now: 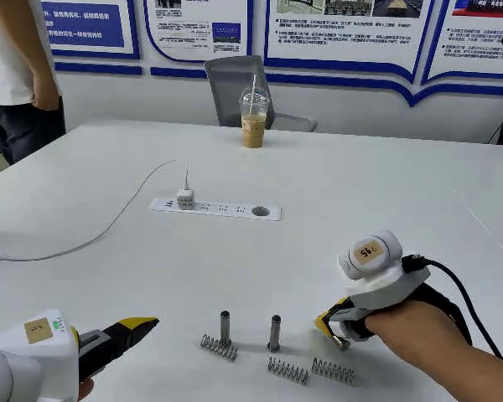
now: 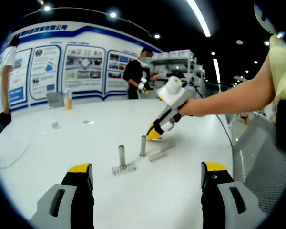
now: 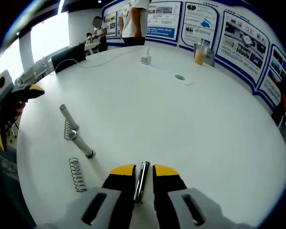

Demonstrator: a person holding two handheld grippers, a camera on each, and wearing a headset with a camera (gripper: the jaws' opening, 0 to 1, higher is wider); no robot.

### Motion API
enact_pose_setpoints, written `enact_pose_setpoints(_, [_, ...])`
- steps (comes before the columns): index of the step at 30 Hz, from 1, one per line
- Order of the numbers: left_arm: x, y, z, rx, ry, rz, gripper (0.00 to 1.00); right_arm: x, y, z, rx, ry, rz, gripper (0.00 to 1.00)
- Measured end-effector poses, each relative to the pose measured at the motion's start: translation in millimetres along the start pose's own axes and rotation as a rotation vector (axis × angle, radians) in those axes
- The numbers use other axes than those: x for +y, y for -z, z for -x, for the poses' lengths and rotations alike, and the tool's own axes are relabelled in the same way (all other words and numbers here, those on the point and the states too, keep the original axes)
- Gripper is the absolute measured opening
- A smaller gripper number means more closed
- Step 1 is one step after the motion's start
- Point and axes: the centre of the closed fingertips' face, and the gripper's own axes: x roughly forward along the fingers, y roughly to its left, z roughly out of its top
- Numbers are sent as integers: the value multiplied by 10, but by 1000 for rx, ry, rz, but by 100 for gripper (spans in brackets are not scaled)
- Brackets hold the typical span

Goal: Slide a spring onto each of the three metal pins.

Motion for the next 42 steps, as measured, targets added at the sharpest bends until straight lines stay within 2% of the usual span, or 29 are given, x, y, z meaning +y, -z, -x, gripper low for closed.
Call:
enact_pose_setpoints(12, [11, 1, 6, 1, -1, 3, 95, -15, 10, -65, 23, -8, -23, 13])
enact_pose_setpoints(25, [13, -5, -9, -1, -1, 7, 95, 13, 38, -85, 47, -20, -6, 10])
enact_pose_setpoints(30, [8, -10, -2, -2, 0, 7, 95, 6, 35, -91, 35, -24, -11, 9])
enact_pose_setpoints(32, [15, -15, 6, -4, -3, 7, 95, -11, 38, -74, 28, -6, 16, 9])
enact_pose_setpoints(42, [-8, -51, -1, -10, 1, 1, 94, 19, -3, 143, -40, -23, -24, 9])
